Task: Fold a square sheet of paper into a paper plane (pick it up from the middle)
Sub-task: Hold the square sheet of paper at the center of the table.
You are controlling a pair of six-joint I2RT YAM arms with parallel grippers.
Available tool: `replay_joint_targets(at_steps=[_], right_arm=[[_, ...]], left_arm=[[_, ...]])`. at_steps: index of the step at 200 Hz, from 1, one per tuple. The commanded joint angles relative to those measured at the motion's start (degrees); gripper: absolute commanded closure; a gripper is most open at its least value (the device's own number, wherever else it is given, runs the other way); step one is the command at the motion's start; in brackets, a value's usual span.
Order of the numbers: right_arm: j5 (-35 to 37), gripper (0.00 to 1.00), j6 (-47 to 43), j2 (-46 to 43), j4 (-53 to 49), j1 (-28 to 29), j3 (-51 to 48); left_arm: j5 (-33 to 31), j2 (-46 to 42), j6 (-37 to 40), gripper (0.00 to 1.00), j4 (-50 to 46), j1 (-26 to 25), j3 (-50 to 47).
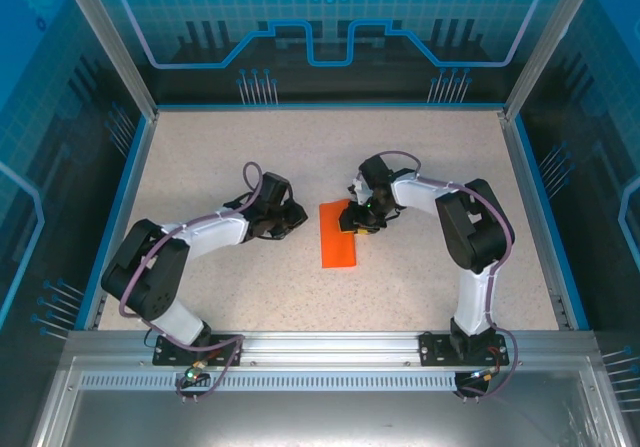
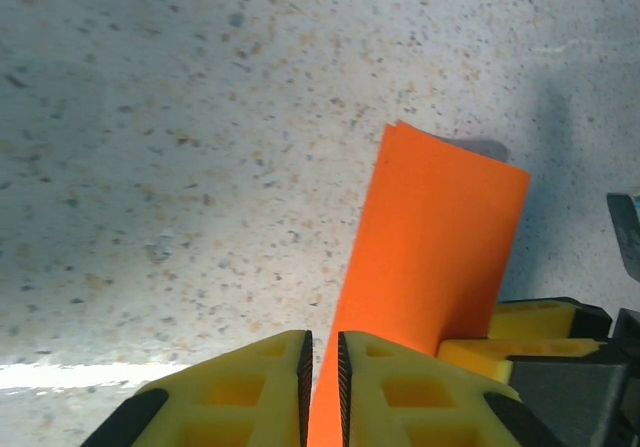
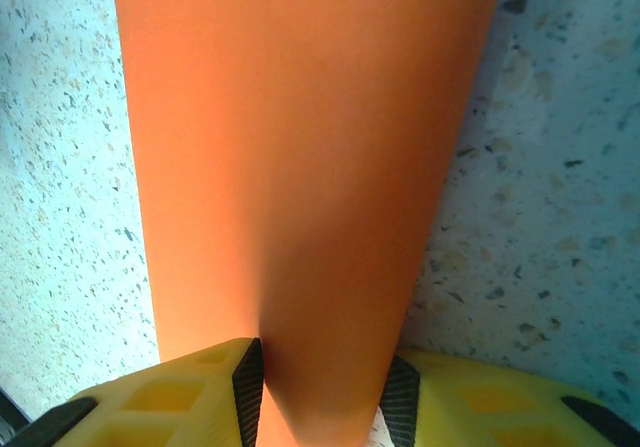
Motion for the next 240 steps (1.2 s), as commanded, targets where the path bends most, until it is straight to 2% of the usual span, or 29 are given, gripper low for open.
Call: replay_joint_targets(at_steps=[1, 35, 67, 144, 180, 240], right_arm=[[6.4, 0.58, -2.7, 7.5, -0.5, 0.7, -2.5], [8.1, 0.57, -3.3, 8.7, -1.2, 1.7, -2.1], [9.5, 0.56, -2.7, 10.3, -1.4, 2.6, -1.5], [9.4, 0.56, 0.2, 11.7, -0.9, 2.2, -1.8], [9.3, 0.55, -0.3, 11.9, -0.9, 2.0, -1.8], [9.3, 0.57, -2.6, 11.9, -1.2, 2.0, -2.1]], left_arm=[[-1.2, -3.1, -1.3, 0.81, -1.5, 1.5, -2.2], [-0.3, -5.8, -1.9, 0.75, -0.7, 3.5, -5.1], [1.0, -6.5, -2.2, 0.73, -0.5, 5.1, -5.8], [7.7, -3.0, -1.9, 0.73, 4.6, 4.9, -5.2], [15.1, 1.4, -2.9, 0.73, 9.5, 4.6, -3.2], [16.2, 4.9, -1.9, 0.75, 9.2, 2.5, 0.1]])
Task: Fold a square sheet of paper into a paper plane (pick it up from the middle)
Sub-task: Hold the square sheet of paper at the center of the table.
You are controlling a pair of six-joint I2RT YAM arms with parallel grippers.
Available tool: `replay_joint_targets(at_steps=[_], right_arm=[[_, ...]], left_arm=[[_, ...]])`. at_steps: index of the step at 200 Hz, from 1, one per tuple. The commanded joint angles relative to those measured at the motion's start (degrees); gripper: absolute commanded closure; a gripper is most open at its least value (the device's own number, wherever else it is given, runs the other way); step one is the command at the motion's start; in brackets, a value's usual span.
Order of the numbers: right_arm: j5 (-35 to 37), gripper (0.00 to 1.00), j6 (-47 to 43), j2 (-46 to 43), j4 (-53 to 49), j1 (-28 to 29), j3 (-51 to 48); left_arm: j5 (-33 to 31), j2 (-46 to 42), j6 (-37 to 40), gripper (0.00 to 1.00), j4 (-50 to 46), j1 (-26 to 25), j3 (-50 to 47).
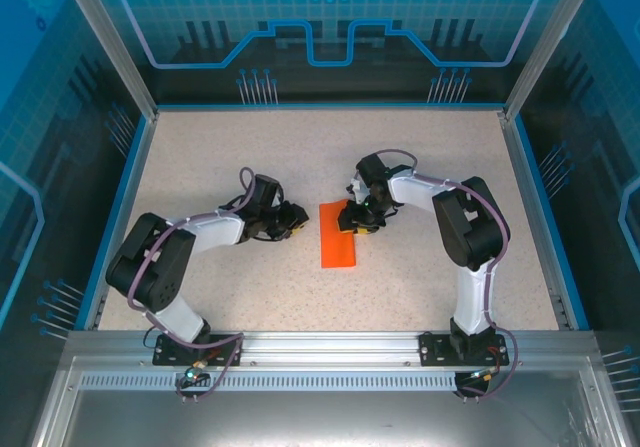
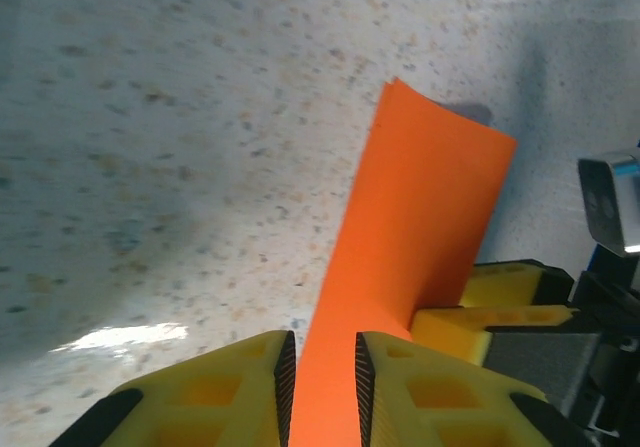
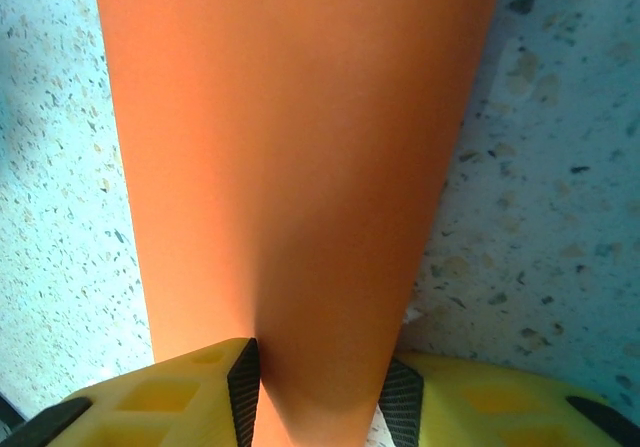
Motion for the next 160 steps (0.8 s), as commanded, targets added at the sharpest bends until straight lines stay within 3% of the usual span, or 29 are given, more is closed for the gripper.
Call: replay_joint_targets(at_steps=[1, 160], right_arm=[[8.4, 0.57, -2.3, 9.7, 2.2, 1.6, -4.5], [9.7, 0.57, -3.6, 11.5, 0.8, 1.8, -3.1]], left_arm=[[2.5, 1.3, -0.2, 0.75, 0.5, -1.0, 2.5], [3.0, 5.0, 0.3, 0.77, -1.5, -2.5, 5.9]])
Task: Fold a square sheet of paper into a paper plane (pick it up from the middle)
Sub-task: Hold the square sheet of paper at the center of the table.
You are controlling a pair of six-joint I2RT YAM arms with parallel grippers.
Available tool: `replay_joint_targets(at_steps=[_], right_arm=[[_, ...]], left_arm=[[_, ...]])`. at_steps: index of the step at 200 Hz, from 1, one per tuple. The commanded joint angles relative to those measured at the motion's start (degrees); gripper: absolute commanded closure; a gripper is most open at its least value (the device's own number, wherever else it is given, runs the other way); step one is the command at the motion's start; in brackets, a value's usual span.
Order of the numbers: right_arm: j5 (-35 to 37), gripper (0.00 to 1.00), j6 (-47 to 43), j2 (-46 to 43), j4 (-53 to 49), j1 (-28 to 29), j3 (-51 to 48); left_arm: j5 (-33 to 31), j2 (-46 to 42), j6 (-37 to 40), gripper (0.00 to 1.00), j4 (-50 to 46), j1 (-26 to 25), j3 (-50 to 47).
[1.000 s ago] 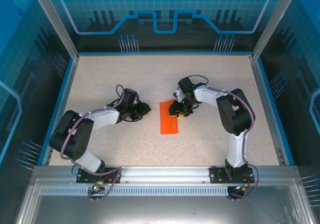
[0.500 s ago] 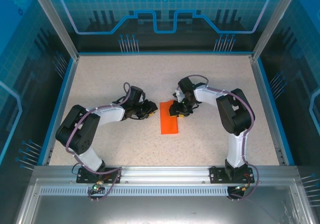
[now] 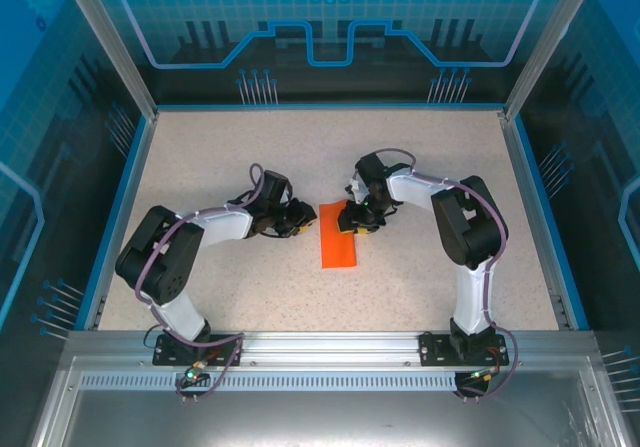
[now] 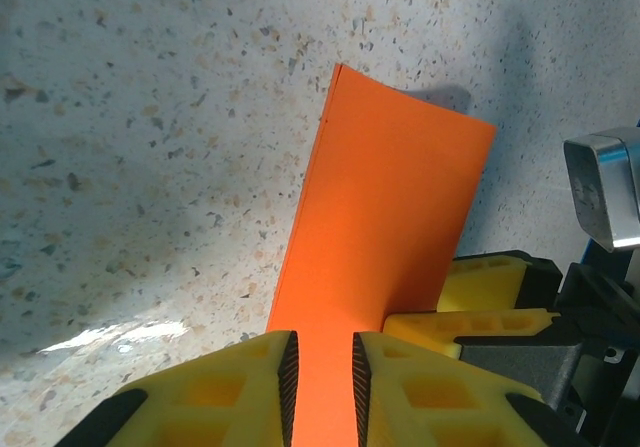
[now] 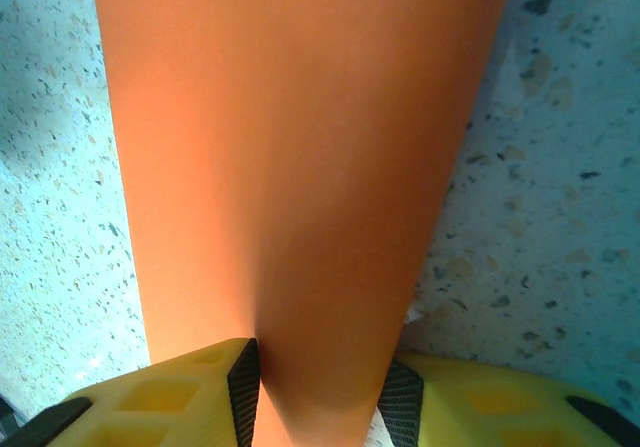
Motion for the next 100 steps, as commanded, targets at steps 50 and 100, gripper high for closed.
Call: replay_joint_targets(at_steps=[50, 100], right_arm=[[10.0, 0.57, -2.8, 10.9, 2.5, 1.8, -4.0], [12.6, 0.57, -4.2, 11.7, 0.5, 1.9, -2.4]], left_arm=[[2.0, 2.8, 0.3, 0.78, -0.5, -1.3, 3.0], [1.7, 2.8, 0.6, 0.78, -1.3, -1.3, 2.9]])
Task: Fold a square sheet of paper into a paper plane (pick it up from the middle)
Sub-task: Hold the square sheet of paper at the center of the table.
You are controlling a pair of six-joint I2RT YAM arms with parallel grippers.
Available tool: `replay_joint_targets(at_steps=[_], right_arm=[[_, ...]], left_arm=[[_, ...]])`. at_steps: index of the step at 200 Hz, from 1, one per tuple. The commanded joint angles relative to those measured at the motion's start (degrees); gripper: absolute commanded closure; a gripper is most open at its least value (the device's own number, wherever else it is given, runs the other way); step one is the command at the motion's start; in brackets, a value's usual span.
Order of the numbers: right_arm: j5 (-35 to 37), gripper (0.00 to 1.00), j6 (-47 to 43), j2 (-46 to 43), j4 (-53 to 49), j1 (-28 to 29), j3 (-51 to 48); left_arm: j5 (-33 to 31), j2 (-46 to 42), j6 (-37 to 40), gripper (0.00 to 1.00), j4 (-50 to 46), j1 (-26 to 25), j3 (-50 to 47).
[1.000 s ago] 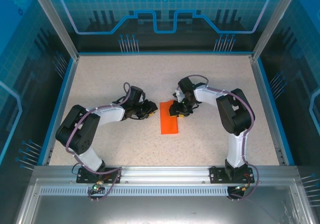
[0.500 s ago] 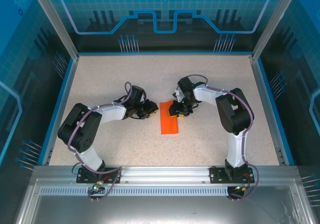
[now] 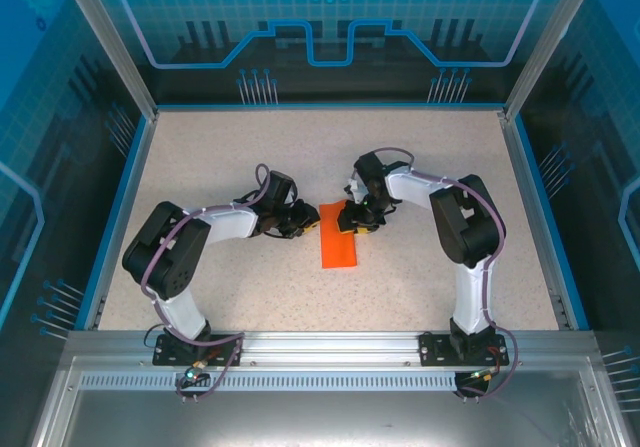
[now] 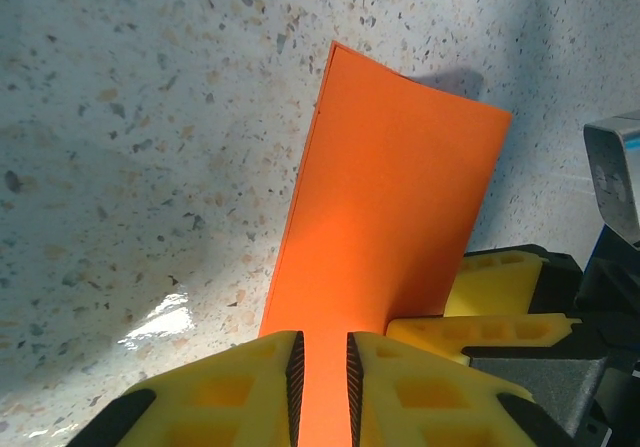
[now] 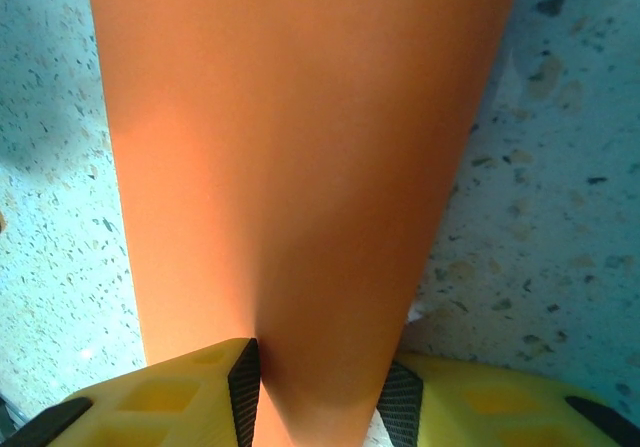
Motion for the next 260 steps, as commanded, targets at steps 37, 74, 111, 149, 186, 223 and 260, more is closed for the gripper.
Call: replay_joint_targets(at_steps=[37, 74, 111, 149, 186, 223, 260], right_arm=[[11.7, 0.57, -1.9, 10.9, 3.0, 1.8, -4.1], [11.5, 0.57, -1.5, 11.2, 2.9, 1.8, -4.0], [10.9, 0.57, -0.5, 11.5, 3.1, 1.6, -4.2], [10.5, 0.57, 0.1, 11.8, 3.1, 1.4, -4.4], [9.5, 0.57, 0.7, 12.2, 3.2, 1.4, -4.2], [9.7, 0.57, 0.7, 12.5, 3.1, 1.4, -4.3], [9.7, 0.56, 0.8, 13.0, 2.9, 1.3, -4.0]], left_arm=[[2.0, 0.7, 0.6, 0.79, -0.7, -0.5, 1.8], [3.6, 2.0, 0.7, 0.80, 0.4, -1.4, 2.6], [4.3, 3.2, 0.3, 0.82, 1.3, -1.9, 2.8], [4.5, 3.7, 0.2, 0.82, 1.3, -2.3, 3.0], [4.5, 4.0, 0.1, 0.83, 1.3, -2.6, 3.1], [4.5, 4.3, 0.1, 0.82, 1.3, -2.7, 3.2], [4.8, 4.8, 0.2, 0.83, 1.2, -3.0, 3.6]])
